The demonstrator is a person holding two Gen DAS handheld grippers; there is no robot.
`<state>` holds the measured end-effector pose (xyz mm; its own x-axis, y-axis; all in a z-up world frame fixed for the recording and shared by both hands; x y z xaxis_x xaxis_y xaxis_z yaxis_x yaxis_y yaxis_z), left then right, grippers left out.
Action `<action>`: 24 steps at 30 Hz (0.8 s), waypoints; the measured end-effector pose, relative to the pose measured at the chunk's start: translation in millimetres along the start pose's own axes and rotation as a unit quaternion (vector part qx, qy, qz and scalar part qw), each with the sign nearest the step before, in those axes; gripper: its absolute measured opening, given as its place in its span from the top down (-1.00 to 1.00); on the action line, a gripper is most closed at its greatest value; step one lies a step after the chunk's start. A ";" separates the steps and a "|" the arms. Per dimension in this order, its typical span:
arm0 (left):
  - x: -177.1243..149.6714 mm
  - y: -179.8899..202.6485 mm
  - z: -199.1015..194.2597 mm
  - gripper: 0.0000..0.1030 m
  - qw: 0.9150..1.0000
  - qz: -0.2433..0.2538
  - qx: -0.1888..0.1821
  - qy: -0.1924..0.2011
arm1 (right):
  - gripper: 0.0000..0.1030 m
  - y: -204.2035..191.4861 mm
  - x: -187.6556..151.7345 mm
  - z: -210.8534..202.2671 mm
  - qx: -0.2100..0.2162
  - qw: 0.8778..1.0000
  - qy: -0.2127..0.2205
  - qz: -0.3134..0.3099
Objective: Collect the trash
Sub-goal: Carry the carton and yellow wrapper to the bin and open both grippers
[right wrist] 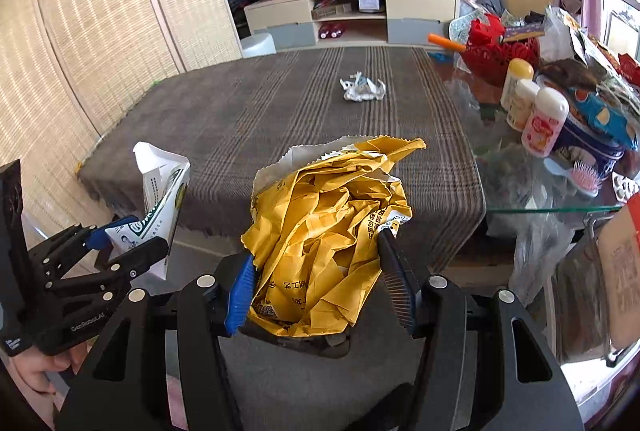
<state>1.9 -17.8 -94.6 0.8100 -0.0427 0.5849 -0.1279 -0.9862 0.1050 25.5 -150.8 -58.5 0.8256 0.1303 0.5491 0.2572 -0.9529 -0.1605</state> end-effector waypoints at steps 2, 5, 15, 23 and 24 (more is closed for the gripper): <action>-14.2 -0.4 17.0 -0.07 1.000 -0.007 -0.012 -0.015 | -0.14 4.2 -16.3 19.8 0.004 1.000 -0.020 0.009; -40.4 -1.9 42.7 -0.07 0.999 -0.017 -0.025 -0.041 | -0.14 6.7 -37.3 48.1 0.013 0.999 -0.048 0.022; -92.5 -2.5 130.1 -0.07 0.992 -0.014 -0.028 -0.125 | -0.14 12.7 -90.8 133.0 0.020 0.991 -0.120 0.055; -105.1 -4.0 174.5 -0.07 0.984 -0.013 -0.023 -0.174 | -0.14 17.9 -101.7 175.9 0.015 0.986 -0.154 0.066; -105.0 -3.7 177.9 -0.07 0.984 -0.013 -0.024 -0.177 | -0.15 18.6 -101.9 179.1 0.016 0.985 -0.158 0.067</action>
<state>19.1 -38.1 -299.5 0.9608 -0.0782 0.2661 -0.1237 -0.9795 0.1587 36.1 -132.7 -264.3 0.9669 0.0867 0.2399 0.1465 -0.9587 -0.2439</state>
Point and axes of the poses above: each gripper's, at about its wrist camera, not at the fingertips, and z roughly the way its jaws point, y to its right, x to its top, the point moved 8 cm from there along z, roughly the way its jaws point, and after that the axes turned 7 degrees about -y, right-handed, at the moved point
